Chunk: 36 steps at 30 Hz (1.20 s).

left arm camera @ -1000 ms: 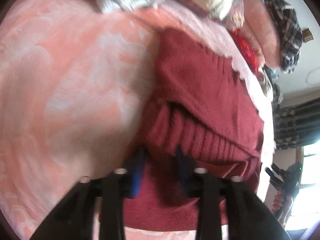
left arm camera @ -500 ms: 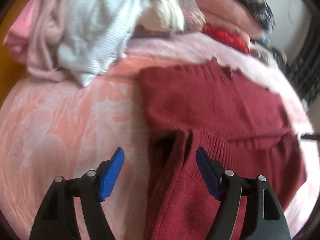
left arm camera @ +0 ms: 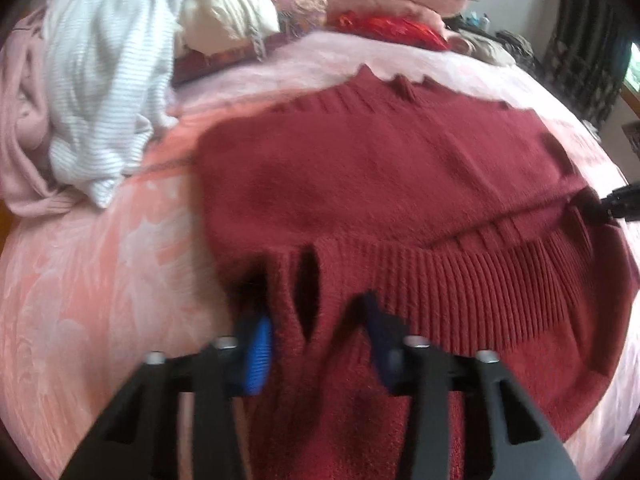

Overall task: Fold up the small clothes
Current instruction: 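Lift the hem with both tools and fold it toward the collar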

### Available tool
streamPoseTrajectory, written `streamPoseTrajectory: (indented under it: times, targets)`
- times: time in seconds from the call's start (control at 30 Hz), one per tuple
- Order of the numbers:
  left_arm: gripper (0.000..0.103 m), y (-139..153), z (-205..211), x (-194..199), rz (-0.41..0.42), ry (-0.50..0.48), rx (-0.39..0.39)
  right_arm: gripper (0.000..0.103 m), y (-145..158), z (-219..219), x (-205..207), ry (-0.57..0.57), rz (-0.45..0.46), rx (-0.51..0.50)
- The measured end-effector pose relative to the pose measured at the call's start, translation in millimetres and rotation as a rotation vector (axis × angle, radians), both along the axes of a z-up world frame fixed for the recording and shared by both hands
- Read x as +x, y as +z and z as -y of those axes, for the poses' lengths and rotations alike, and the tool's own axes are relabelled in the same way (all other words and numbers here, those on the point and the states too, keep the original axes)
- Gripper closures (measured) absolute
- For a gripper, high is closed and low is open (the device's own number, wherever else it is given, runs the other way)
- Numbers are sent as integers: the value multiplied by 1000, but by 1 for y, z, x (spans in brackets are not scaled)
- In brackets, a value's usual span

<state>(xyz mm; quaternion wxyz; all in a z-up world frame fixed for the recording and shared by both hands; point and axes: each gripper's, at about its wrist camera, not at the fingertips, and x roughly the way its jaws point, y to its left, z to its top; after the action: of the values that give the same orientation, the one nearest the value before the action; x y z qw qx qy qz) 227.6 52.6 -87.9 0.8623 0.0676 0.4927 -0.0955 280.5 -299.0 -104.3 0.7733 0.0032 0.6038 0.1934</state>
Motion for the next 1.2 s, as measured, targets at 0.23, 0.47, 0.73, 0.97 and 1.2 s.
streamPoseTrajectory:
  times: [0.23,0.47,0.73,0.97,1.2]
  targets:
    - [95,17,-16,-12,22,10,-185,97,22,26,-10,-11,32,121]
    - [75,-3,-12,-2,-20,51,-137,97,-5,26,-14,-44,-24,84]
    - [88,-4,-1,-3,-29,38,-116,98,8,34,-21,-69,-6,133]
    - [94,32,-6,-20,57,69,-211,98,49,61,-33,-113,70,240]
    - [94,89,-17,-22,226,116,-281,98,100,80,-33,-154,191,309]
